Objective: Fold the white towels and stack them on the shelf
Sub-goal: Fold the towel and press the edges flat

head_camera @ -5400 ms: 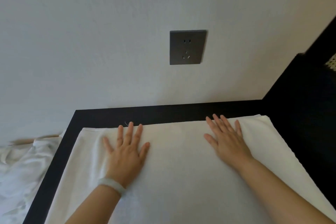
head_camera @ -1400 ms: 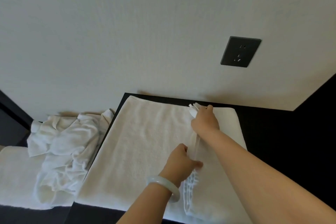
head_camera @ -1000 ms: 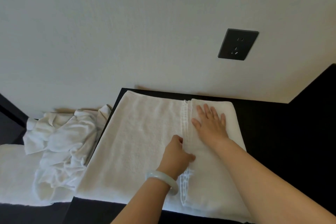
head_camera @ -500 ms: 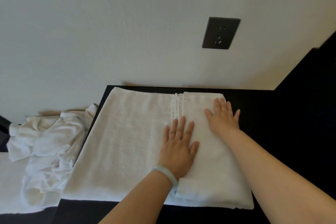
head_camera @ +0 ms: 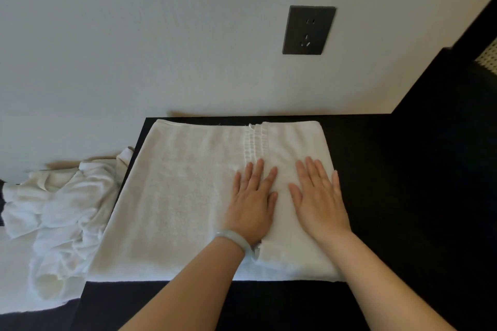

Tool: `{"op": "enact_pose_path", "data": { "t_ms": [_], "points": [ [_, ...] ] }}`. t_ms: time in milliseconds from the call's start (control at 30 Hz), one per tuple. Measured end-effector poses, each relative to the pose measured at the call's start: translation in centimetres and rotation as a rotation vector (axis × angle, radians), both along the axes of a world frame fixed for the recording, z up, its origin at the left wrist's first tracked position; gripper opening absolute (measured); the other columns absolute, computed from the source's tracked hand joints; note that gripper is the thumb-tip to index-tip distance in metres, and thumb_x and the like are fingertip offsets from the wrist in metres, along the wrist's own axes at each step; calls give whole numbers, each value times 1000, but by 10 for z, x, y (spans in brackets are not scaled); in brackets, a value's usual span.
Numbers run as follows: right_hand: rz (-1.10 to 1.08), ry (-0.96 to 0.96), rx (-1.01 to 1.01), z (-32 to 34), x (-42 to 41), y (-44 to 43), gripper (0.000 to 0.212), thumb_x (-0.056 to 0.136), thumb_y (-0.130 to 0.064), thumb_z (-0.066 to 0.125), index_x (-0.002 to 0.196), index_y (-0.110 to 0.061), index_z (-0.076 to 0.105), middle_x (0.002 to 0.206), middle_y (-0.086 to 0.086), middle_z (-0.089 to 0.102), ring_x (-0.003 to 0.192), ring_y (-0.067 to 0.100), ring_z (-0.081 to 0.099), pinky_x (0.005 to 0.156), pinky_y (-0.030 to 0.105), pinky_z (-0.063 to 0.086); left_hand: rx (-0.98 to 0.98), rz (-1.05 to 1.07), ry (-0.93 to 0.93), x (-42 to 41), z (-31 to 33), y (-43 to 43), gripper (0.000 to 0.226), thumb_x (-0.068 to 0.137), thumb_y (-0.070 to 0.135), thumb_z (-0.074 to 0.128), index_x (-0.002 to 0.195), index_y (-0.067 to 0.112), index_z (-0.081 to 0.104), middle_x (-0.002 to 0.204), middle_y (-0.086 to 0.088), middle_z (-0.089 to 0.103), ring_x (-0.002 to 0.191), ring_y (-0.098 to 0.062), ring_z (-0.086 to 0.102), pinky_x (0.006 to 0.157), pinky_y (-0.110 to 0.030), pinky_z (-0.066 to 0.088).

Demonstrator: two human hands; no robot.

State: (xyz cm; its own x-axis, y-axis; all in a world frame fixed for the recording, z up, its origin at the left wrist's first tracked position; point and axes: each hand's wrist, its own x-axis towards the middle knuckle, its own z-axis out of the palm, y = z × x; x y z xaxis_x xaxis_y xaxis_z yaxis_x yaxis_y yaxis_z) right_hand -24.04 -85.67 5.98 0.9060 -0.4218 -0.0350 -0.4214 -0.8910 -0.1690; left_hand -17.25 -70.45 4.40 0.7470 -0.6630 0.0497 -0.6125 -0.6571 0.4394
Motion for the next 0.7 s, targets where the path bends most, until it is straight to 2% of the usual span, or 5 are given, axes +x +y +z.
{"op": "enact_pose_path", "data": {
  "t_ms": [200, 267, 367, 433, 700],
  "points": [
    [-21, -4, -63, 4, -8, 10, 68, 97, -62, 2, 155, -29, -11, 163, -3, -15, 150, 20, -20, 115, 53, -24, -100, 66, 211, -4, 26, 4, 63, 103, 31, 42, 157, 24, 9, 164, -1, -10, 150, -17, -11, 121, -34, -7],
    [-13, 20, -92, -5, -31, 17, 65, 94, -65, -5, 151, -35, -18, 160, -5, -21, 148, 19, -24, 115, 56, -21, -151, 212, 273, -11, 37, 10, 64, 99, 30, 51, 154, 20, 20, 163, -4, 8, 149, -20, 7, 120, -34, 7],
    [-74, 96, -29, -12, -37, 24, 64, 93, -62, -7, 148, -36, -26, 161, -5, -25, 148, 21, -26, 118, 60, -12, -74, 357, 255, -33, 48, 25, 57, 92, 44, 58, 138, 17, 39, 137, -5, 42, 126, -24, 40, 108, -36, 31],
    [-97, 105, -43, -10, -30, 27, 65, 93, -59, -7, 149, -33, -25, 162, -3, -24, 149, 24, -25, 118, 60, -12, -19, 358, 419, -47, 54, 33, 60, 87, 56, 61, 125, 14, 41, 123, -5, 47, 112, -24, 50, 101, -39, 43],
    [16, 37, 194, 5, -66, 20, 66, 95, -63, 15, 156, -40, -1, 164, -16, -15, 144, 1, -27, 117, 37, -20, 52, 275, 614, -62, 60, 42, 66, 79, 56, 71, 113, 18, 29, 103, 3, 50, 86, -13, 56, 68, -23, 46]
  ]
}}
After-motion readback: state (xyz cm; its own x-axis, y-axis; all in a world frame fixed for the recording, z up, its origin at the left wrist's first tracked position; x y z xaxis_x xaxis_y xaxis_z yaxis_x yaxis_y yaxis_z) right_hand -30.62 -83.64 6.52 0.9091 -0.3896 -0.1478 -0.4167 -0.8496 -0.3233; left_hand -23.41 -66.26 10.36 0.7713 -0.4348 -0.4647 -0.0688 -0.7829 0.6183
